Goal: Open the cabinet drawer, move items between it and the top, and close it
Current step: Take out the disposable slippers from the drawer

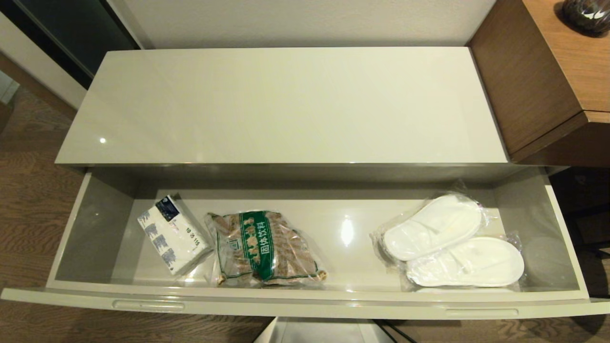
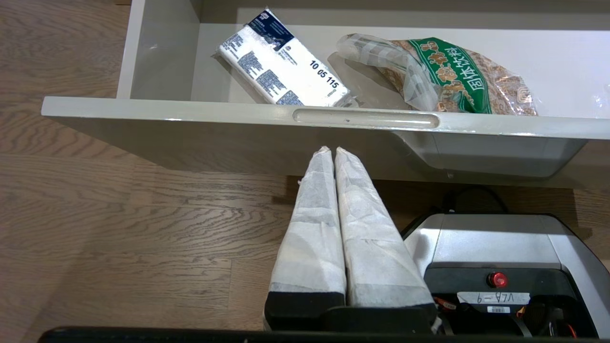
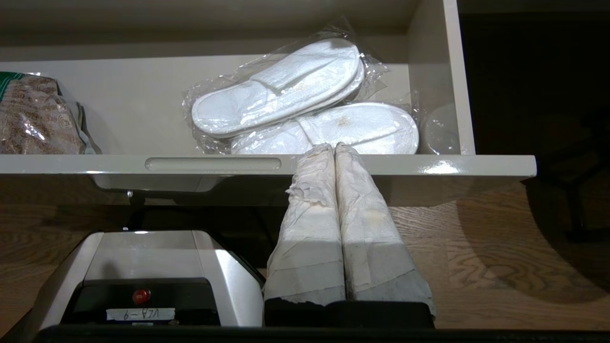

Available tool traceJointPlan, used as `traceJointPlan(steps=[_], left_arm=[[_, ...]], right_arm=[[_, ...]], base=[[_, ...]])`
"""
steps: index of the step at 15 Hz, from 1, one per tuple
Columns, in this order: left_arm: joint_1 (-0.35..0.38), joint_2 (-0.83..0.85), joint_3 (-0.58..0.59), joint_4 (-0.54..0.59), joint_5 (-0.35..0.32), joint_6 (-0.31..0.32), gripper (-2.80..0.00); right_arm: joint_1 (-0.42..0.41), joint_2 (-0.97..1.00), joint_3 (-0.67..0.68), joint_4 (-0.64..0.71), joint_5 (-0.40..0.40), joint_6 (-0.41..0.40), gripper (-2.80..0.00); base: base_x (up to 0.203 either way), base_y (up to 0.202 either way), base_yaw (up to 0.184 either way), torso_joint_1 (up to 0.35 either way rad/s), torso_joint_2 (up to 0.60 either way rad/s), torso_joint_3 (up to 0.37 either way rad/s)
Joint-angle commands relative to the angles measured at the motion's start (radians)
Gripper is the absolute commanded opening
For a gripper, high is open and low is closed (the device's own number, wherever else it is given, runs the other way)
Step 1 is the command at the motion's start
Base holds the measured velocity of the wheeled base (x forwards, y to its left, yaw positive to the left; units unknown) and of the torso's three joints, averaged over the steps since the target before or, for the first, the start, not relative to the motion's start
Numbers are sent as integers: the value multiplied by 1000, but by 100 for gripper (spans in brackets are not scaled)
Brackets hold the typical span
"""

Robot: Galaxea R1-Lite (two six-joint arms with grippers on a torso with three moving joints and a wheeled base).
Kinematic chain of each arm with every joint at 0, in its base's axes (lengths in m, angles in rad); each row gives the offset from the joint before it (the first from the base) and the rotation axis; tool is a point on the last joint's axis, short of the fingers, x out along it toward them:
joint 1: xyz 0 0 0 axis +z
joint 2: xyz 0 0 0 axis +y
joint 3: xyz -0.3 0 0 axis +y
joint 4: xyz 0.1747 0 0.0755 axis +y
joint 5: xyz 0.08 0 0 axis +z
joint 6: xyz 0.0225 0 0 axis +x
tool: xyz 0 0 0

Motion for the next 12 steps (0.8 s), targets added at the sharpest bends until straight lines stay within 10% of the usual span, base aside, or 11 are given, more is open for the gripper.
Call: traceJointPlan(steps=[1,12], left_arm=[[0,-1,0,0,0,0,-280],[0,0,0,0,0,0,-280]], right_arm=[[0,-25,3,-1,0,0,-280],[0,-25,3,-1,0,0,-280]], base=[[0,0,0,0,0,0],[0,0,0,0,0,0]])
